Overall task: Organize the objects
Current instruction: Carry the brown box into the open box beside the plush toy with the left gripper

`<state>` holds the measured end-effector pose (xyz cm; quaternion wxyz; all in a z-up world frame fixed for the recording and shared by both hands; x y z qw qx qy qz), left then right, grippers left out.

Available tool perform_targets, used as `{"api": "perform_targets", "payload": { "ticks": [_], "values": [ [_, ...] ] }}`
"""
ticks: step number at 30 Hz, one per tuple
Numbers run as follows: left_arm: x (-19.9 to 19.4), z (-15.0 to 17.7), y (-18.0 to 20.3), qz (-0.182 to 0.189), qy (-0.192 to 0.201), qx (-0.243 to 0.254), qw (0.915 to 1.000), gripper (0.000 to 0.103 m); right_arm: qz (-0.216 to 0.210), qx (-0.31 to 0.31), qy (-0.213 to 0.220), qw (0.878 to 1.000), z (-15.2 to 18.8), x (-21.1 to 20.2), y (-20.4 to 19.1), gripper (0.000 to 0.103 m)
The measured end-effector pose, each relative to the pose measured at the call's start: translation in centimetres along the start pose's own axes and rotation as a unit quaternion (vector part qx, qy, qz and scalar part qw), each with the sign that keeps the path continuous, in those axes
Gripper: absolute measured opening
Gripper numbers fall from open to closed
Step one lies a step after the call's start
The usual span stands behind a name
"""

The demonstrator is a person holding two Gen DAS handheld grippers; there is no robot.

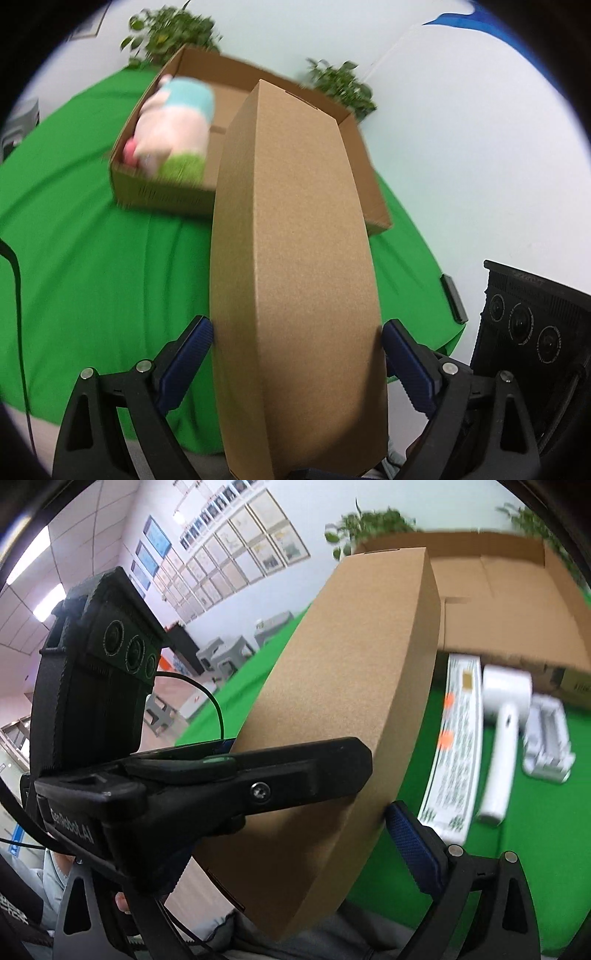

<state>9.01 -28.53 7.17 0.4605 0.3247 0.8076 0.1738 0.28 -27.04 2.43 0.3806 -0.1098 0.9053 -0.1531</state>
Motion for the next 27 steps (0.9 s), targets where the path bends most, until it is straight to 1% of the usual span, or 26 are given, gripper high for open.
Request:
{"api": "perform_targets", "payload": {
  "ticks": [1,5,6,9,13,15,16,22,23,25,27],
  "values": [
    [-0.3,-0.4,0.4,-0.013,0.015,-0.009,0.9998,0.093,0.004,-0.002,0.007,1.0,-0.6,-0.2,0.0,0.097],
    [-1.5,-2.3,1.9,-0.002,0.039,0.02,0.999,0.093,0.026,-0.017,0.044,0.999,-3.4,-1.4,0.0,0.097],
    [-0.3,-3.4,3.1,0.0,0.043,0.026,0.9987,0.093,0.032,-0.02,0.053,0.998,-4.2,-1.8,0.0,0.097],
    [-0.5,-5.5,4.6,0.01,0.06,0.049,0.997,0.093,0.048,-0.031,0.076,0.995,-6.8,-2.9,0.7,0.097],
    [-2.1,-8.0,5.4,0.03,0.085,0.08,0.9927,0.093,0.07,-0.046,0.094,0.992,-9.7,-4.9,0.3,0.097],
    [-2.4,-9.3,5.6,0.034,0.093,0.084,0.9915,0.093,0.078,-0.058,0.104,0.99,-6.4,-10.6,0.3,0.097],
    [-2.4,-10.0,5.6,0.034,0.096,0.085,0.9911,0.093,0.081,-0.062,0.107,0.989,-5.3,-12.6,-0.2,0.097],
    [-2.1,-14.0,4.9,0.034,0.108,0.084,0.9901,0.093,0.081,-0.073,0.113,0.988,-9.5,-12.6,-0.1,0.097],
    [-1.8,-14.6,4.6,0.033,0.108,0.083,0.9901,0.093,0.08,-0.075,0.112,0.988,-10.3,-12.2,0.2,0.097],
    [-0.9,-15.8,3.7,0.029,0.106,0.078,0.9908,0.093,0.078,-0.078,0.11,0.988,-12.0,-12.3,-0.4,0.097],
    [0.2,-17.1,2.7,0.026,0.102,0.075,0.9916,0.093,0.073,-0.076,0.104,0.989,-13.2,-11.3,0.9,0.097]
  ]
}}
Point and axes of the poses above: each gripper's, at about its wrist camera, not at the fingertips, and x roughly the way its jaws point, y to its right, z to its underside, the point moved 2 cm from there along x, roughly the way its jaws point, and after that the axes turned 7 degrees about -x, right-handed, at the moved point
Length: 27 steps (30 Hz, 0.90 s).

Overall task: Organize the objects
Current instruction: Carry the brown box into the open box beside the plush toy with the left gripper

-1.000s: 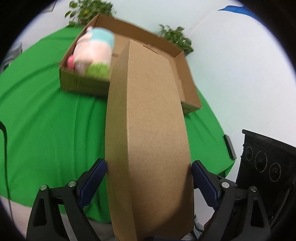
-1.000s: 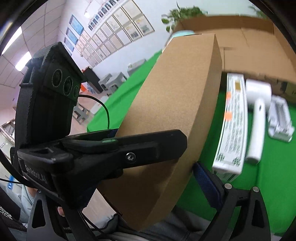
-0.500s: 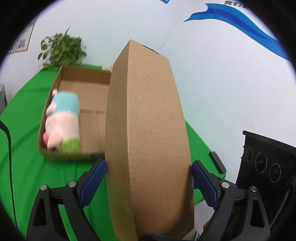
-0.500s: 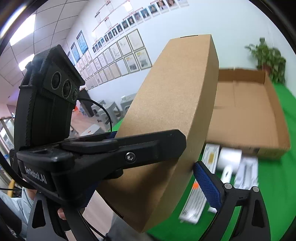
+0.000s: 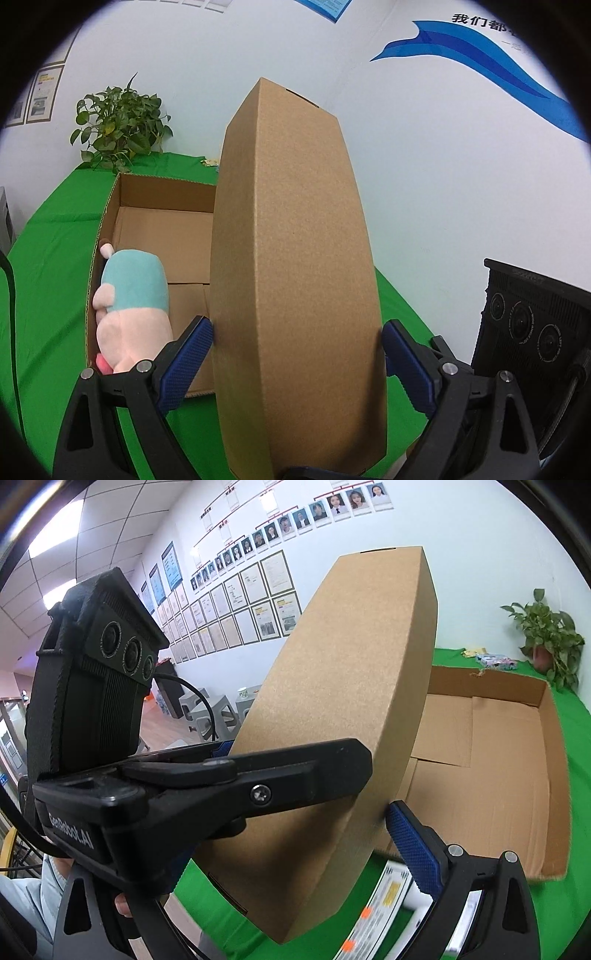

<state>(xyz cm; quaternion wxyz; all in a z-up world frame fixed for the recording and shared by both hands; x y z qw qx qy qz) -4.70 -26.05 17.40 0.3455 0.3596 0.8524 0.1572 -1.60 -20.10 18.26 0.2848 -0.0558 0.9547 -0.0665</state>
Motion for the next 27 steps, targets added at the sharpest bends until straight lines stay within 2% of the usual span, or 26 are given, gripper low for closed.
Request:
{"api": "perform_targets", "payload": {
  "ticks": [6,13,16,19,27],
  "values": [
    [3.5,-1.3,-2.8,-0.015,-0.017,-0.017,0.9996,0.093,-0.019,0.013,-0.02,1.0,-0.8,5.5,5.8,0.097],
    [8.4,-1.4,-6.5,-0.045,-0.05,-0.042,0.9968,0.093,-0.05,0.037,-0.047,0.997,0.5,11.9,11.6,0.096],
    [9.7,-0.8,-8.1,-0.057,-0.068,-0.059,0.9943,0.091,-0.061,0.046,-0.062,0.995,1.8,14.3,13.1,0.094],
    [10.5,-0.4,-9.4,-0.063,-0.078,-0.075,0.9921,0.084,-0.052,0.045,-0.079,0.994,3.0,16.2,13.6,0.088],
    [10.8,0.0,-10.0,-0.065,-0.081,-0.082,0.9913,0.083,-0.049,0.045,-0.077,0.995,3.1,17.9,14.5,0.086]
  ]
}}
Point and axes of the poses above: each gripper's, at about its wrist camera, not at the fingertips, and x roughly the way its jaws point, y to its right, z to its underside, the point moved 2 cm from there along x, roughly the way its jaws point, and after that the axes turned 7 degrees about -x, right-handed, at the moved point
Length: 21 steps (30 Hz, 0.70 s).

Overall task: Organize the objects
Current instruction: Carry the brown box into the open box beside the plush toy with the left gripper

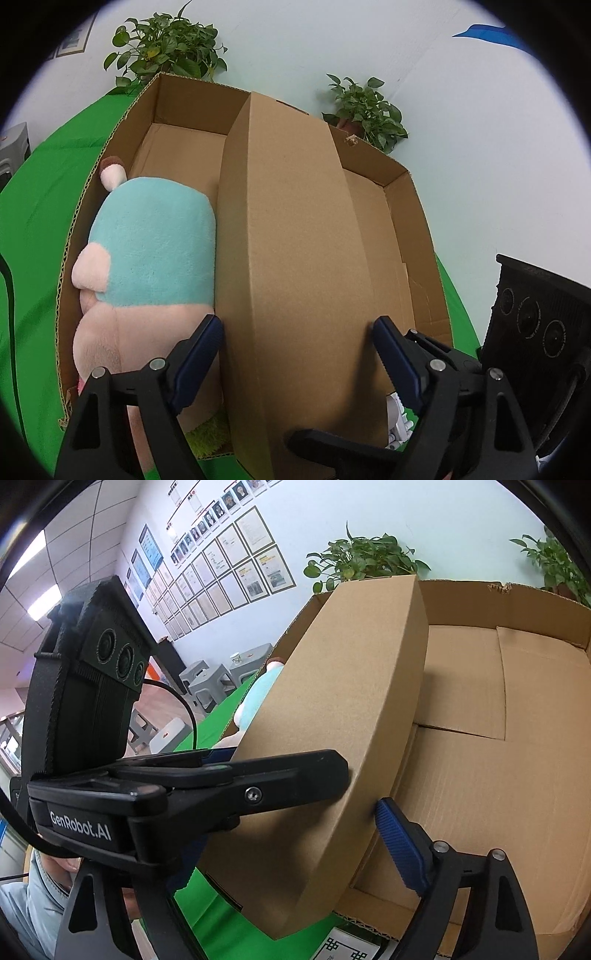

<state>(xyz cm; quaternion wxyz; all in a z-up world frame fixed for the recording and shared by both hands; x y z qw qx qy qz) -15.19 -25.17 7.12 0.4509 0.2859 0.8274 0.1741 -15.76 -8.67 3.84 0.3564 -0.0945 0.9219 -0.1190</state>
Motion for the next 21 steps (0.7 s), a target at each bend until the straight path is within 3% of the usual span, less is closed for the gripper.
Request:
{"api": "perform_targets", "payload": {
  "ticks": [4,6,14,21],
  "values": [
    [0.1,-0.5,-0.2,-0.002,-0.001,-0.003,1.0,0.078,0.002,0.002,-0.001,1.0,0.7,0.1,-0.1,0.085],
    [0.1,-0.9,-0.3,-0.004,-0.004,-0.005,1.0,0.078,0.006,0.005,-0.002,1.0,-0.3,-0.5,-1.5,0.084],
    [1.0,-2.4,-0.7,-0.005,-0.01,-0.017,0.9998,0.077,0.007,0.007,-0.008,1.0,-1.9,-0.5,-0.5,0.08],
    [1.1,-1.0,-0.9,-0.008,-0.02,-0.02,0.9996,0.076,0.002,0.023,-0.017,1.0,-0.2,-0.8,-0.4,0.08]
  ]
}}
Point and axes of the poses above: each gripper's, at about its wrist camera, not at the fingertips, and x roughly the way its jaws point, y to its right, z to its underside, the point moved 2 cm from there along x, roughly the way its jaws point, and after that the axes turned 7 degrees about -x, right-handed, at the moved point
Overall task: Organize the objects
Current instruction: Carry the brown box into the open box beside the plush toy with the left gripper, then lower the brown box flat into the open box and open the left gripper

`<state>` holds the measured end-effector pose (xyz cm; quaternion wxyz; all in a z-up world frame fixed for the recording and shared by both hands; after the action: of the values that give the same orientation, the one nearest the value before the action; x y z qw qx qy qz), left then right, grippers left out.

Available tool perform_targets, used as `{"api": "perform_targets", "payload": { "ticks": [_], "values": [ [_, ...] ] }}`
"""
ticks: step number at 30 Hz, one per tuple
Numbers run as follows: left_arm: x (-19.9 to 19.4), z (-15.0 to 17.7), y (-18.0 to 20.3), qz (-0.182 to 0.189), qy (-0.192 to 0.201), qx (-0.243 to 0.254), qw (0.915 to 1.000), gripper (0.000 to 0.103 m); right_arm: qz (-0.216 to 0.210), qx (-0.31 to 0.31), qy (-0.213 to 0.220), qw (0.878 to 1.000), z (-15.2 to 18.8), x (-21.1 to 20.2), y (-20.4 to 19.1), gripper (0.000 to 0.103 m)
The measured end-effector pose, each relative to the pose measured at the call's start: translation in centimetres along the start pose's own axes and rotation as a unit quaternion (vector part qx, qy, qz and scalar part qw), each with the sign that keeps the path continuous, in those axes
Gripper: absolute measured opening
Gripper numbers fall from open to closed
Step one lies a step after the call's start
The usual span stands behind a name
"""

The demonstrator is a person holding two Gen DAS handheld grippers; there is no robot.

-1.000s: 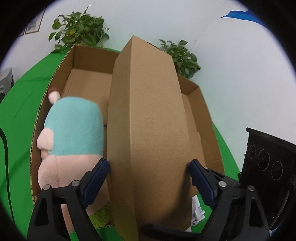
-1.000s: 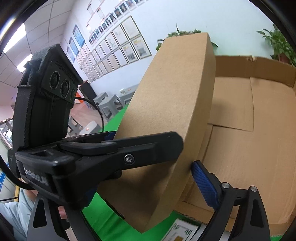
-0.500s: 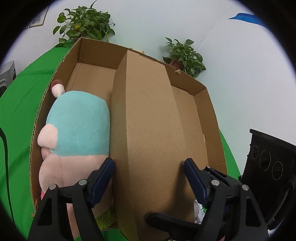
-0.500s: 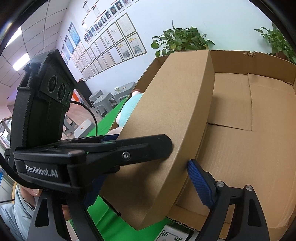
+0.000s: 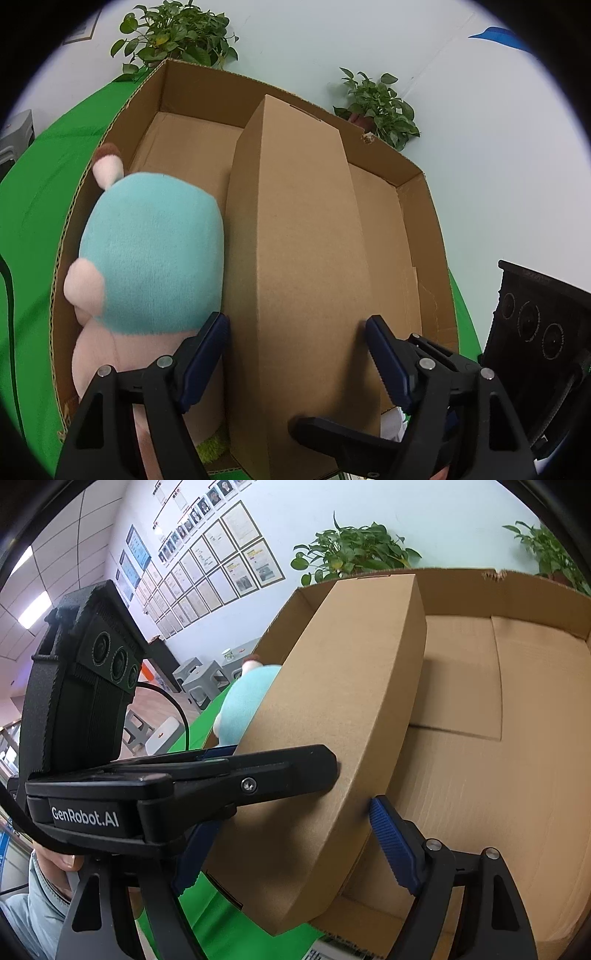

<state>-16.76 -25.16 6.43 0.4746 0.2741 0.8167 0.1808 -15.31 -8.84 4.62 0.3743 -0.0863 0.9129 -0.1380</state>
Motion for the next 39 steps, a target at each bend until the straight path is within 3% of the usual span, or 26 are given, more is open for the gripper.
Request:
{"api": "perform_targets", "payload": {
  "ticks": [7,12,21,28,31,35,39],
  "values": [
    [0.4,0.4,0.1,-0.008,-0.015,-0.002,0.9999,0.073,0.003,0.004,0.0,1.0,0.1,1.0,0.5,0.076],
    [0.7,0.5,0.0,-0.028,-0.021,0.001,0.9994,0.053,0.019,-0.004,-0.016,1.0,0.1,1.6,1.1,0.072],
    [0.0,1.4,-1.0,-0.035,-0.025,0.006,0.9991,0.038,0.035,-0.006,-0.046,0.998,0.9,3.2,1.1,0.064],
    [-1.1,1.8,-1.3,-0.023,-0.018,0.01,0.9995,0.037,0.033,-0.003,-0.065,0.997,1.1,3.7,0.9,0.064],
    [-2.5,2.1,-1.3,-0.027,0.005,0.019,0.9994,0.036,0.015,0.009,-0.056,0.998,0.6,2.9,1.1,0.065],
    [-4.4,2.8,-0.6,-0.052,0.035,0.057,0.9964,0.036,0.009,0.04,-0.031,0.999,-0.5,2.0,2.1,0.065],
    [-5.2,3.8,0.0,-0.078,0.046,0.09,0.9918,0.036,0.042,0.022,-0.051,0.998,-0.4,3.6,1.4,0.062]
  ]
}}
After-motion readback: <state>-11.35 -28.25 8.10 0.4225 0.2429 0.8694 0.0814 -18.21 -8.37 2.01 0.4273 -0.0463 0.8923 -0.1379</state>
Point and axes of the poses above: each gripper's, at about its wrist camera, not at the fingertips, and x roughly the way its jaws point, y to its right, z to its underside, the point moved 2 cm from there along x, roughly the way its jaws point, and after that the axes turned 7 degrees about -x, right-handed, at the moved point
